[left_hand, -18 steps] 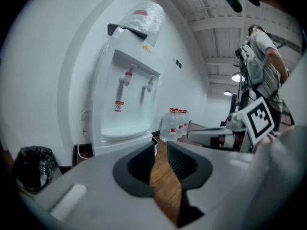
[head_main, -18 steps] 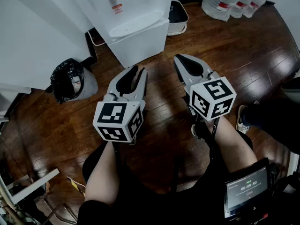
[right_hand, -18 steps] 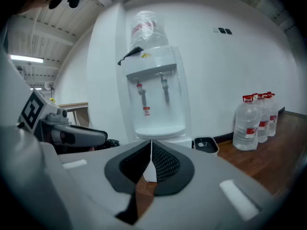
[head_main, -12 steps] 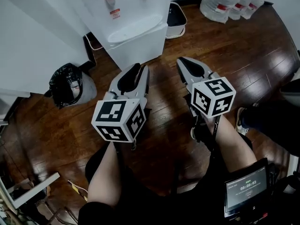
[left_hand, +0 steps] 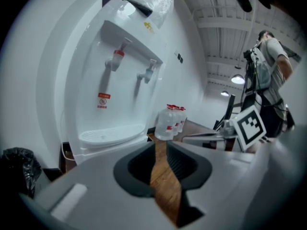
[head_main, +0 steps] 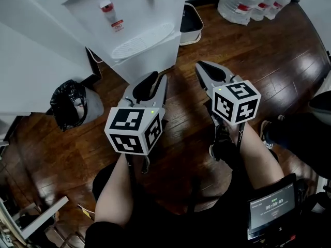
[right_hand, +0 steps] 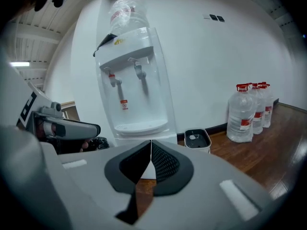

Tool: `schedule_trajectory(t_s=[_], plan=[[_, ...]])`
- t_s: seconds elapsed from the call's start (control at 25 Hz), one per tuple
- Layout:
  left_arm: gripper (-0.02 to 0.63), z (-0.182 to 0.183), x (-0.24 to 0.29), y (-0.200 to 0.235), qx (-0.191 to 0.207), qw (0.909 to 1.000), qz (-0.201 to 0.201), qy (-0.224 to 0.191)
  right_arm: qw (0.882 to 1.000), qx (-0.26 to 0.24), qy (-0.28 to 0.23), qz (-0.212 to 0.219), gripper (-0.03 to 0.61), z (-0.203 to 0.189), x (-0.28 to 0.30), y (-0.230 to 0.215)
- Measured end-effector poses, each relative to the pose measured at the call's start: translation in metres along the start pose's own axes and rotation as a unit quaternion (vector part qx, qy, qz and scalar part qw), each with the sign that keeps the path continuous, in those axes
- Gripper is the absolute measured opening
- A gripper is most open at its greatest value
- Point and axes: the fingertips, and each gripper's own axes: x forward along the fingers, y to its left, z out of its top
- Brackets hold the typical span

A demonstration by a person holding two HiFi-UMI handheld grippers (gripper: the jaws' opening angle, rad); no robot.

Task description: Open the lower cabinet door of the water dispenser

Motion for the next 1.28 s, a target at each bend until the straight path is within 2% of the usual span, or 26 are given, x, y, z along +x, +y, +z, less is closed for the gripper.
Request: schedule_trajectory(t_s=[0.28, 0.52, 0.68, 0.8, 0.88, 0.96, 1.04, 1.12, 1.2, 1.28], plan=[[0.097, -0.018, 0.033, 0.017, 0.042, 0.9979, 0.0, 0.049, 1.0, -0.009, 0.023, -0.009, 0.006, -0.001, 0.026, -0.029], [0.097, -0.032, 0.059, 0.027, 0.044, 0.9948, -0.011, 0.091, 0.997, -0.036, 0.061, -0.007, 0.006, -0.016, 0.067, -0.047], [0.098, -0.038, 0.078, 0.029, 0.048, 0.9919, -0.033, 0.113, 0.993, -0.06, 0.103, 0.0, 0.012, -0.033, 0.103, -0.06], [0.101, -0.046, 0.093, 0.031, 0.055, 0.9881, -0.051, 0.135, 0.987, -0.076, 0.144, 0.01, 0.067, -0.055, 0.13, -0.074], [0.104, -0.053, 0.103, 0.035, 0.086, 0.9833, -0.054, 0.151, 0.98, -0.094, 0.172, 0.014, 0.112, -0.072, 0.143, -0.087], [0.109, -0.063, 0.111, 0.038, 0.127, 0.9749, -0.056, 0.174, 0.975, -0.105, 0.193, 0.021, 0.138, -0.089, 0.155, -0.1], [0.12, -0.075, 0.116, 0.038, 0.153, 0.9655, -0.059, 0.202, 0.975, -0.108, 0.192, 0.037, 0.169, -0.099, 0.167, -0.107], [0.135, -0.085, 0.119, 0.038, 0.154, 0.9603, -0.065, 0.223, 0.979, -0.101, 0.168, 0.062, 0.245, -0.102, 0.179, -0.107], [0.145, -0.089, 0.122, 0.035, 0.137, 0.96, -0.072, 0.233, 0.98, -0.091, 0.154, 0.084, 0.308, -0.107, 0.19, -0.105], [0.146, -0.09, 0.125, 0.032, 0.12, 0.9608, -0.081, 0.236, 0.976, -0.106, 0.162, 0.094, 0.334, -0.116, 0.202, -0.103]])
